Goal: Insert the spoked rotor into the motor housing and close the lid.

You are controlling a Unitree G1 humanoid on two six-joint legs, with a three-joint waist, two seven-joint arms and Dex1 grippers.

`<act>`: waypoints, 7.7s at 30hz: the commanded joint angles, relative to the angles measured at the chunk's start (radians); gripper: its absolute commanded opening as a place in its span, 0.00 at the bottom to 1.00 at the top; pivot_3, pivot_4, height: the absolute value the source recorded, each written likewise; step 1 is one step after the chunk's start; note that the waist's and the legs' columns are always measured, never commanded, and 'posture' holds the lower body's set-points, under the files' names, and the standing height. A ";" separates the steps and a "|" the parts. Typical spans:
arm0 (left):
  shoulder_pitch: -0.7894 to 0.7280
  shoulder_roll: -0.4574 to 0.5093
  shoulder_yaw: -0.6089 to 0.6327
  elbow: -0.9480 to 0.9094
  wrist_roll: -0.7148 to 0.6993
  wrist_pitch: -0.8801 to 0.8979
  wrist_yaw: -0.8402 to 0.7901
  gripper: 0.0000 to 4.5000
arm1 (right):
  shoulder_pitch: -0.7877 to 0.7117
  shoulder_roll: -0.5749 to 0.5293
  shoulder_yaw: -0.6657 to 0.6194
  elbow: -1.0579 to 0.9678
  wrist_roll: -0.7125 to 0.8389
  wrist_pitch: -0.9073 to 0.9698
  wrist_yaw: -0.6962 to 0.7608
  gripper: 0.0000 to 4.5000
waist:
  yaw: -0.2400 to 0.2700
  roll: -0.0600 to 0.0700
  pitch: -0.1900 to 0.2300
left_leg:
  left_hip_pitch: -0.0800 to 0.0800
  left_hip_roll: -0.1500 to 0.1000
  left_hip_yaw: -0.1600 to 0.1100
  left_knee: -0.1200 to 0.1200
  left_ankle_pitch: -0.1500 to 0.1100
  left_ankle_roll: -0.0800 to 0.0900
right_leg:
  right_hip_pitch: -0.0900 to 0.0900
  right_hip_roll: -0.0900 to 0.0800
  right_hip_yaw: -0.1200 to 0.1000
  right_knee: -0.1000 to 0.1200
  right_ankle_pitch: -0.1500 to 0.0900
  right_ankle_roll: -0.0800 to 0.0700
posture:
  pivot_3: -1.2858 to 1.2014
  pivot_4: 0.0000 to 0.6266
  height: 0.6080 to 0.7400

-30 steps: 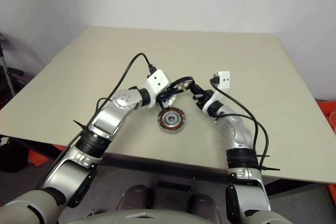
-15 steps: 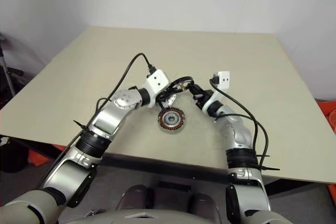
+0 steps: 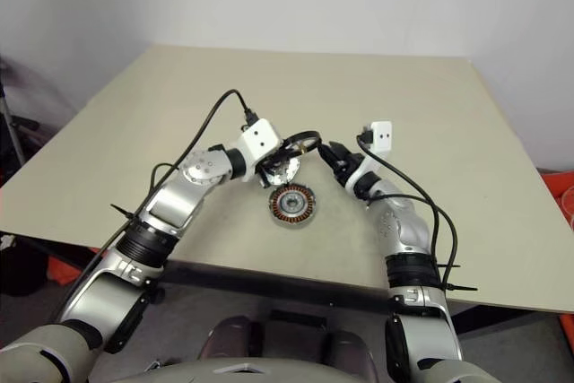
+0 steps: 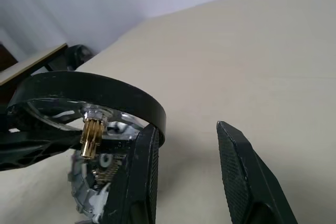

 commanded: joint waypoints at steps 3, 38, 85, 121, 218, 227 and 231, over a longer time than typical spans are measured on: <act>-0.049 0.123 -0.004 -0.047 0.051 -0.145 -0.104 0.09 | -0.038 -0.010 -0.028 0.009 0.001 -0.032 -0.024 0.42 | 0.000 0.000 0.000 | 0.000 0.000 0.000 0.000 0.000 0.000 | -0.001 0.000 0.000 0.001 0.000 0.000 | 0.52 0.00 1.00; -0.079 0.116 -0.045 -0.114 0.060 -0.278 -0.309 0.09 | -0.191 -0.191 -0.059 0.301 -0.109 -0.015 -0.268 0.42 | 0.000 0.000 0.000 | -0.001 0.000 0.001 0.000 0.002 -0.004 | -0.004 0.000 0.001 0.007 -0.001 -0.003 | 0.52 0.00 1.00; -0.061 0.115 -0.060 -0.078 0.083 -0.298 -0.297 0.09 | -0.293 -0.500 0.280 0.667 -0.237 -0.379 0.113 0.89 | 0.001 0.000 0.000 | -0.005 0.001 0.001 0.007 -0.001 0.003 | -0.007 0.000 0.001 0.011 -0.001 -0.004 | 0.52 0.00 1.00; -0.067 0.112 -0.058 -0.032 0.067 -0.309 -0.318 0.09 | -0.238 -0.525 0.172 0.582 -0.341 -0.541 0.419 0.89 | 0.003 0.002 -0.001 | -0.007 0.002 0.002 0.016 -0.003 0.011 | -0.006 -0.001 0.000 0.014 -0.001 -0.004 | 0.52 0.00 1.00; -0.174 0.147 -0.098 0.478 0.447 -0.987 0.073 0.09 | -0.304 -0.344 0.159 0.687 -0.384 -0.605 0.302 0.89 | 0.003 0.003 -0.001 | -0.007 0.002 0.002 0.016 -0.004 0.009 | -0.007 -0.001 0.000 0.015 -0.001 -0.004 | 0.52 0.00 1.00; -0.192 0.131 -0.087 0.511 0.471 -0.998 0.164 0.09 | -0.312 -0.342 0.162 0.690 -0.393 -0.598 0.307 0.89 | 0.003 0.003 -0.001 | -0.008 0.002 0.002 0.016 -0.004 0.009 | -0.007 -0.001 0.000 0.015 -0.001 -0.004 | 0.52 0.00 1.00; -0.186 0.128 -0.088 0.503 0.471 -1.006 0.180 0.09 | -0.317 -0.341 0.162 0.718 -0.398 -0.611 0.305 0.89 | 0.003 0.003 -0.001 | -0.008 0.002 0.002 0.016 -0.004 0.009 | -0.007 -0.001 0.000 0.015 -0.001 -0.004 | 0.52 0.00 1.00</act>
